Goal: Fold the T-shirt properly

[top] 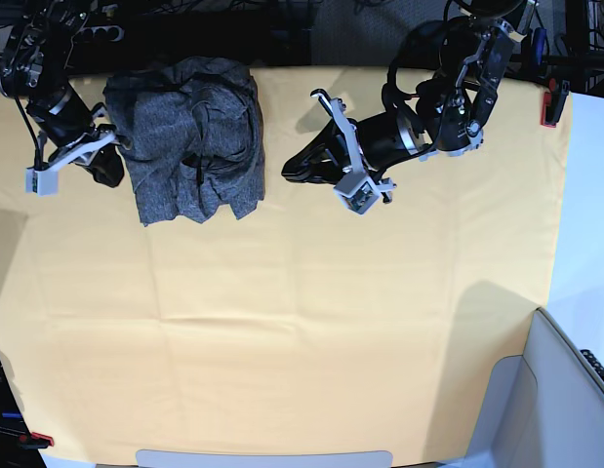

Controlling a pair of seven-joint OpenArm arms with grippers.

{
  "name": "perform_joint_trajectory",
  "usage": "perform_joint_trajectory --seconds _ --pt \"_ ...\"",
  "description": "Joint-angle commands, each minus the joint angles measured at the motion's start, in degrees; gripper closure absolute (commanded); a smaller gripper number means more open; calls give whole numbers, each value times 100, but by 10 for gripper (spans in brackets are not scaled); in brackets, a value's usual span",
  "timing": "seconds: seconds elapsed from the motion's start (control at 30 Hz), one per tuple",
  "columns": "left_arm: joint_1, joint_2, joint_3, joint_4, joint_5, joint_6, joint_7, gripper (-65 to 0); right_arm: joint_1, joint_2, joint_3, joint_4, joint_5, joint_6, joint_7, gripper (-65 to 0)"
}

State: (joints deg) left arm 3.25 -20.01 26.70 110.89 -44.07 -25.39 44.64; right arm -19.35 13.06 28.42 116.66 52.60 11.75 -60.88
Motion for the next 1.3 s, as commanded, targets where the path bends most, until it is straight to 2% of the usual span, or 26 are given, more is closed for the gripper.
perform_joint_trajectory --seconds 0.0,0.07,0.13,0.27,0.43,0.6,0.7,0.83,0.87,1.0,1.27 --pt "-153 1 148 98 -116 -50 -47 -3 -109 79 168 92 98 52 79 0" --pt "-347 27 403 98 -116 -50 76 -3 -363 79 309 92 90 60 79 0" --pt "-575 203 614 19 -107 -42 226 -3 -574 79 292 92 90 69 79 0" --pt "-839 546 693 -483 -107 -42 428 -3 -724 79 -95 66 28 69 71 0" --pt "-1067 722 1027 -992 -107 -42 428 -3 -715 0 -772 66 -860 69 71 0" --pt "-1217 731 1502 -1291 -107 -33 428 -3 -680 -326 -1308 48 -1616 69 79 0" --pt "-1243 731 1598 -1564 -107 -33 428 -3 -671 -458 -1660 -22 -2187 69 79 0" --pt "-1243 739 1598 -1687 -98 -24 428 -3 -627 -475 -1968 -224 -2680 69 97 0" --pt "-1243 739 1598 -1687 -63 -6 428 -3 -627 -475 -2021 -312 -2750 69 97 0" --pt "-1243 863 1669 -1687 227 477 428 -3 -539 -554 -2047 -567 -2838 60 97 0" --pt "-1630 1179 2240 -1696 368 504 428 -3 -539 -589 -2082 -638 -2838 60 97 0"
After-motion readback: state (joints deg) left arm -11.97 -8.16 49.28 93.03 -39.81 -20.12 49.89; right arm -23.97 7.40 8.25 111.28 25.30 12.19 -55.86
